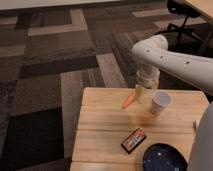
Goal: Place the ceramic cup in the ceramic bowl
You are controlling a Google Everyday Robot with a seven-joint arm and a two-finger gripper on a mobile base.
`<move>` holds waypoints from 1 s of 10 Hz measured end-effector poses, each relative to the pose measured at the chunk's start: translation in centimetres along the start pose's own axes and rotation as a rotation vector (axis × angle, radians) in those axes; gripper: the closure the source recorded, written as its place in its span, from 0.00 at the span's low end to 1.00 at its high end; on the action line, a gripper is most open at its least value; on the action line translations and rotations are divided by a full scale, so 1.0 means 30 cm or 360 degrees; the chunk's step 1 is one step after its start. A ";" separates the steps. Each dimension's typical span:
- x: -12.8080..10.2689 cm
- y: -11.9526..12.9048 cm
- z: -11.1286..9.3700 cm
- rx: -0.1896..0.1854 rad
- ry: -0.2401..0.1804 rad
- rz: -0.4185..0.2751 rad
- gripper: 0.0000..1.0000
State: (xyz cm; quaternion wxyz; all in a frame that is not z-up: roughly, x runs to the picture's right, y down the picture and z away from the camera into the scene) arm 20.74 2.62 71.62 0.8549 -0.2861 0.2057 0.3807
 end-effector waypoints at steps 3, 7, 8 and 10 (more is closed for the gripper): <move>-0.001 -0.007 -0.009 -0.0003 -0.0021 -0.0047 0.35; 0.014 -0.021 0.003 0.0016 -0.0001 -0.0044 0.35; 0.036 -0.041 0.021 0.0036 0.0024 -0.0030 0.35; 0.065 -0.079 0.056 0.0053 0.0017 -0.0022 0.35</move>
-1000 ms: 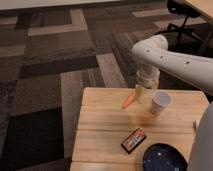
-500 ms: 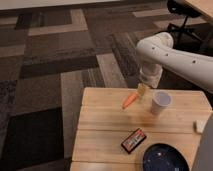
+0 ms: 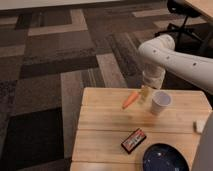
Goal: Place the ceramic cup in the ceramic bowl
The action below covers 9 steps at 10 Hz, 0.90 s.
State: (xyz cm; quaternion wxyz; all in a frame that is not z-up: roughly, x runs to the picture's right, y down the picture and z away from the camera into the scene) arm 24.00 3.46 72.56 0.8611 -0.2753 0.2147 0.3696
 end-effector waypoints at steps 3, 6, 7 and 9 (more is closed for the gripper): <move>0.054 -0.055 0.059 -0.0010 -0.0027 -0.0007 0.35; 0.067 -0.116 0.110 -0.0016 -0.0054 -0.0107 0.35; 0.061 -0.120 0.120 -0.0023 -0.0061 -0.0136 0.35; 0.050 -0.135 0.131 -0.0032 -0.0075 -0.0200 0.35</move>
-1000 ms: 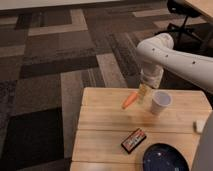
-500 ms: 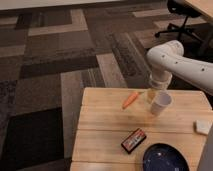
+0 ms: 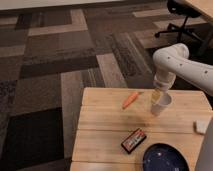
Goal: Place the ceramic cup in the ceramic bowl
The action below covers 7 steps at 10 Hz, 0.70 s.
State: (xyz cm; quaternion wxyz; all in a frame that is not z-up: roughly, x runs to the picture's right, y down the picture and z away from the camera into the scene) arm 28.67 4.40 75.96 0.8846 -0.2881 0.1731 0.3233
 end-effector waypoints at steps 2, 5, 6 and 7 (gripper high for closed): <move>-0.003 -0.007 -0.005 0.0001 -0.0002 -0.0032 0.35; -0.029 -0.007 -0.050 0.0042 -0.0006 -0.0085 0.35; -0.024 -0.007 -0.048 0.0041 -0.0001 -0.0084 0.35; -0.017 -0.010 -0.047 0.0041 0.0005 -0.0077 0.35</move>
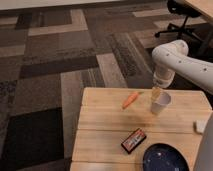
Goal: Place the ceramic cup in the ceramic bowl
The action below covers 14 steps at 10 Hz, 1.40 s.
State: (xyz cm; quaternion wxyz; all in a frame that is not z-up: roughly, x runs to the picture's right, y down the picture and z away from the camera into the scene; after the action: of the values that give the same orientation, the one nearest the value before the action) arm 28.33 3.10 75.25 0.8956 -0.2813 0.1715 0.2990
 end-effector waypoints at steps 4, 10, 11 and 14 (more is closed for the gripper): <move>-0.003 -0.030 0.041 -0.0012 -0.0024 -0.0034 0.35; 0.005 -0.042 0.056 -0.0030 -0.0057 -0.0065 0.35; 0.004 -0.041 0.053 -0.0030 -0.0059 -0.0068 0.35; 0.018 -0.040 0.054 -0.0035 -0.0061 -0.0060 0.35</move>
State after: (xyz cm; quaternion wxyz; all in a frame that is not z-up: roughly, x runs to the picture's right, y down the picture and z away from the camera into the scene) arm 29.72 3.54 76.74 0.9010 -0.2887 0.1457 0.2893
